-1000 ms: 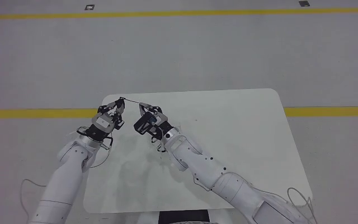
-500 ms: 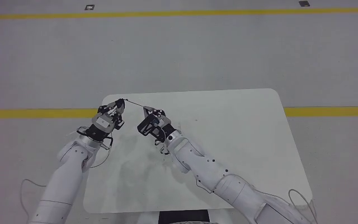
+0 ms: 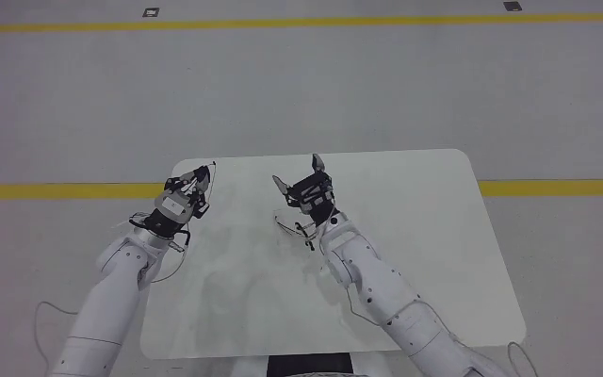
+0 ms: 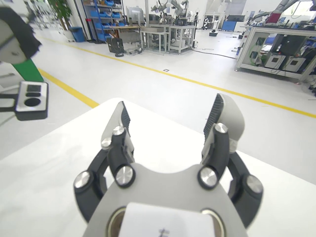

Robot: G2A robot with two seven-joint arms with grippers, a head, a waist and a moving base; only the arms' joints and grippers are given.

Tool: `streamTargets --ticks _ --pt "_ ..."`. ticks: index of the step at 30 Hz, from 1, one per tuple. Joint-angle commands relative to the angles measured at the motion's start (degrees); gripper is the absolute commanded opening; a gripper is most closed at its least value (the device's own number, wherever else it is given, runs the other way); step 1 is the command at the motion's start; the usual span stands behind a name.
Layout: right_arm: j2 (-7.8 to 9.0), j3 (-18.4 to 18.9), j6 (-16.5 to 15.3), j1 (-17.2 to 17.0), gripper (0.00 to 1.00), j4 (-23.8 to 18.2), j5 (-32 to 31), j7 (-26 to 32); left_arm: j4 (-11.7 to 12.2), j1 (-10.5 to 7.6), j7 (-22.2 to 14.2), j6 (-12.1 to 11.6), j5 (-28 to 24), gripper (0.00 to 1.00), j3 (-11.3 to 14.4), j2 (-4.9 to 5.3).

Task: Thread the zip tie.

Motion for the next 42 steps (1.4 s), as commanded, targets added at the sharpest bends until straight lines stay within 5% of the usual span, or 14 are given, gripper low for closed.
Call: streamTargets --ticks 1,13,25,29,32,42 --pt "0.15 0.86 -1.54 -0.52 1.0 -0.84 1.35 -0.36 0.0 0.0 0.0 0.0 0.0 0.0 0.0 0.0" --pt "0.15 0.93 -1.58 -0.59 1.0 -0.96 1.59 -0.37 0.0 0.0 0.0 0.0 0.0 0.0 0.0 0.0" --pt "0.06 8.8 -11.9 -3.67 1.0 -6.26 29.62 -0.48 -0.44 0.02 0.47 0.0 -0.59 0.0 0.32 -0.11" --pt "-0.27 10.18 -15.19 -4.25 1.0 -5.72 40.23 -0.81 -1.53 0.69 -2.8 0.0 -0.82 0.0 0.86 -0.44" --pt "-0.27 10.55 -15.16 -4.14 1.0 -5.55 41.05 -0.52 -2.28 1.2 -6.56 0.0 -0.82 0.0 1.34 -0.79" --pt "-0.27 10.55 -15.16 -4.14 1.0 -5.55 41.05 -0.52 -2.28 1.2 -6.56 0.0 -0.82 0.0 1.34 -0.79"
